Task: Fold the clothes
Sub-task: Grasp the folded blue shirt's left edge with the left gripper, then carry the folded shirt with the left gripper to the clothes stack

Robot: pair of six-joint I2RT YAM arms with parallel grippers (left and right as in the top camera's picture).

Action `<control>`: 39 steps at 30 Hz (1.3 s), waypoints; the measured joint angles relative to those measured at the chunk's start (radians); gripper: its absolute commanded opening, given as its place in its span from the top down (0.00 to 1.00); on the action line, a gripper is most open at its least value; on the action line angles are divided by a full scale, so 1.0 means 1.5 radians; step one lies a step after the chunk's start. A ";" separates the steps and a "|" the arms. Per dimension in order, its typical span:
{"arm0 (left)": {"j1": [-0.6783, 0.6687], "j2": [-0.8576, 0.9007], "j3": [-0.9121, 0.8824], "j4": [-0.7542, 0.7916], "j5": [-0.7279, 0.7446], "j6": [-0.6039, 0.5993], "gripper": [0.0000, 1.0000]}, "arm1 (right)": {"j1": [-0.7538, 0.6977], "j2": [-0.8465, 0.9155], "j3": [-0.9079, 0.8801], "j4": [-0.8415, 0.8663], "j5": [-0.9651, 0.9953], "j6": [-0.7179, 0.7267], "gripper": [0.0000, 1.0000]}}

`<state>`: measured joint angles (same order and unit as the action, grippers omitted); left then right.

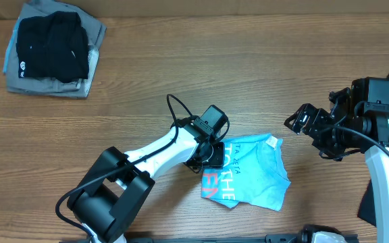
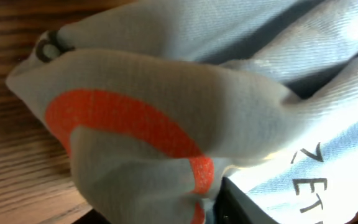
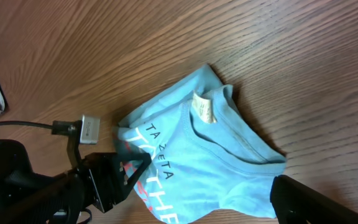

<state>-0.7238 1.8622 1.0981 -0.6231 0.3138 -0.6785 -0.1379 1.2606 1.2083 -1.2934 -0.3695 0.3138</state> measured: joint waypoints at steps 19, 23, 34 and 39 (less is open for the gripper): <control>0.112 0.005 0.037 -0.038 0.011 0.129 0.96 | 0.000 0.000 0.000 0.000 0.005 0.000 0.00; 0.176 0.006 0.053 -0.041 0.006 0.194 0.96 | 0.000 0.000 0.000 0.000 0.005 -0.001 0.00; 0.322 0.012 0.154 -0.008 -0.033 0.361 0.96 | 0.000 0.000 0.000 -0.004 0.006 0.000 0.00; 0.358 0.012 0.202 0.007 -0.050 0.435 0.96 | 0.000 0.000 0.000 -0.012 0.006 0.000 0.00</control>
<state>-0.1871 1.8805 1.4010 -0.6125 0.2390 -0.0261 -0.1379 1.2606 1.2083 -1.3121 -0.3607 0.3138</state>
